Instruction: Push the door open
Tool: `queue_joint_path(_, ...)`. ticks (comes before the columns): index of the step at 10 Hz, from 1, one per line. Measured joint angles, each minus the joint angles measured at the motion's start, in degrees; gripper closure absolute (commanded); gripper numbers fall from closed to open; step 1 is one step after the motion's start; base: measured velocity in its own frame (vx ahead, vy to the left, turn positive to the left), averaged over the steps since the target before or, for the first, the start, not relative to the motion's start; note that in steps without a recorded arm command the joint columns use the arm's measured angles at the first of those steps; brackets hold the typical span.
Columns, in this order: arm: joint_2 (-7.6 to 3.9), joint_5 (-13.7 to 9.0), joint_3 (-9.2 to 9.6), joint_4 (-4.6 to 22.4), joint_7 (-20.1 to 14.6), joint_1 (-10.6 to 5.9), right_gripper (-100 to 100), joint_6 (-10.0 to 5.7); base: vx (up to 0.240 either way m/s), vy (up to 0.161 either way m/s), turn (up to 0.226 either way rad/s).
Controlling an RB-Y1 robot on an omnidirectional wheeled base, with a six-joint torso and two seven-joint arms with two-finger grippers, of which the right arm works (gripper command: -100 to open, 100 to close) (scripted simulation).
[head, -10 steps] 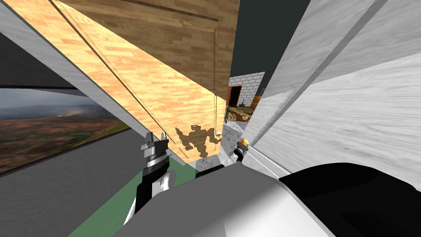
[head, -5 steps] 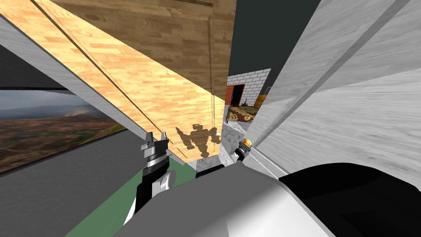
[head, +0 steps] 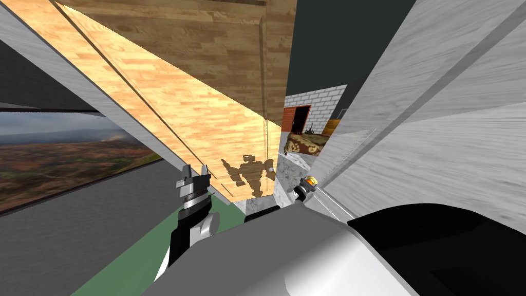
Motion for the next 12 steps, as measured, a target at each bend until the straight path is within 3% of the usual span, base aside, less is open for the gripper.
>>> queue_joint_path(1,-0.67,-0.7,-0.89,1.9,-0.3,-1.15,100,-0.75,0.024,-0.113,0.092)
queue_joint_path(3,0.25,-1.8,-2.10,-0.9,1.1,-0.12,100,-1.44,0.026,-0.109,0.103)
queue_joint_path(8,0.06,-4.2,-5.18,3.8,0.5,-2.79,100,-5.76,0.019,-0.106,0.105)
queue_joint_path(10,0.62,-4.8,-5.81,2.2,1.5,-2.52,100,-6.24,0.029,-0.095,0.074)
queue_joint_path(12,1.40,-6.4,-7.75,2.2,2.4,-2.78,100,-7.89,0.000,-0.154,0.143)
